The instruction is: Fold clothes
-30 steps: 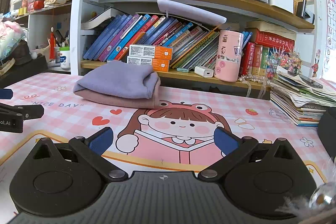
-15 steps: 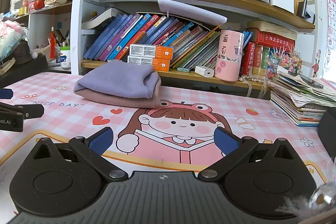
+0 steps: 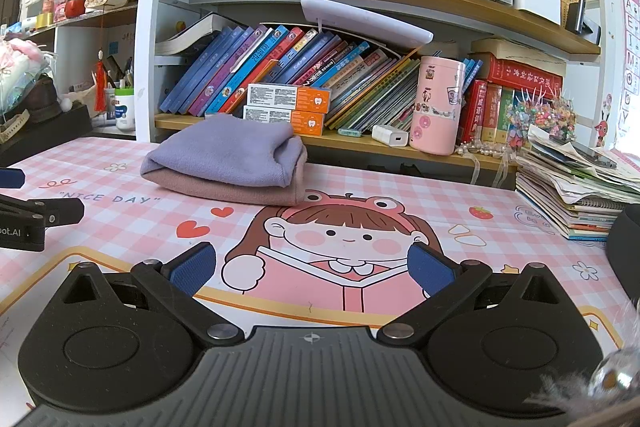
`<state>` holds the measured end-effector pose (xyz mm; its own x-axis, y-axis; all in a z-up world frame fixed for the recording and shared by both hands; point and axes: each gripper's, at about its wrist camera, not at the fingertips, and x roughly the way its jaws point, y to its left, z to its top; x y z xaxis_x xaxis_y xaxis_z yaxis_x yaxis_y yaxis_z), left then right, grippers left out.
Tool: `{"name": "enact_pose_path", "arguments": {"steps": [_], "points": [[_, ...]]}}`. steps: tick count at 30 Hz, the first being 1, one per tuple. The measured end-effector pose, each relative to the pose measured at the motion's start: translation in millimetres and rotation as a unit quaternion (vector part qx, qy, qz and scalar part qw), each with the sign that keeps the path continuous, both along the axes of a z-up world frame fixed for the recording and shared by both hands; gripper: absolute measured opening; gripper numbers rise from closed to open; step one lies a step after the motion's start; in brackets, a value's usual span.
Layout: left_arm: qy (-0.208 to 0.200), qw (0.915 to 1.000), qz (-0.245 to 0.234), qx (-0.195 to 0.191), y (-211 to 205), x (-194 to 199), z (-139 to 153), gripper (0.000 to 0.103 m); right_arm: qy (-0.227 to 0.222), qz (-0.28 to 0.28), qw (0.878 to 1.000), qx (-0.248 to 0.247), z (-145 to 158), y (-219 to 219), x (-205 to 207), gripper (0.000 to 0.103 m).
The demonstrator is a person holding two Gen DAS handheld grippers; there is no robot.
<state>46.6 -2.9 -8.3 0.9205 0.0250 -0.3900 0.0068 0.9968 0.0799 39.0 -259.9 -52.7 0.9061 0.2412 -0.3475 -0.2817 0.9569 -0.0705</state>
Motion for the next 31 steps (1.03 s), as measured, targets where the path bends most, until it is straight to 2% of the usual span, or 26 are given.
{"name": "enact_pose_path", "arguments": {"steps": [31], "points": [[-0.004, 0.9999, -0.001, -0.014, 4.9, -0.5, 0.9, 0.103, 0.004, 0.003, 1.0, -0.002, -0.6, 0.1, 2.6, 0.103]]}}
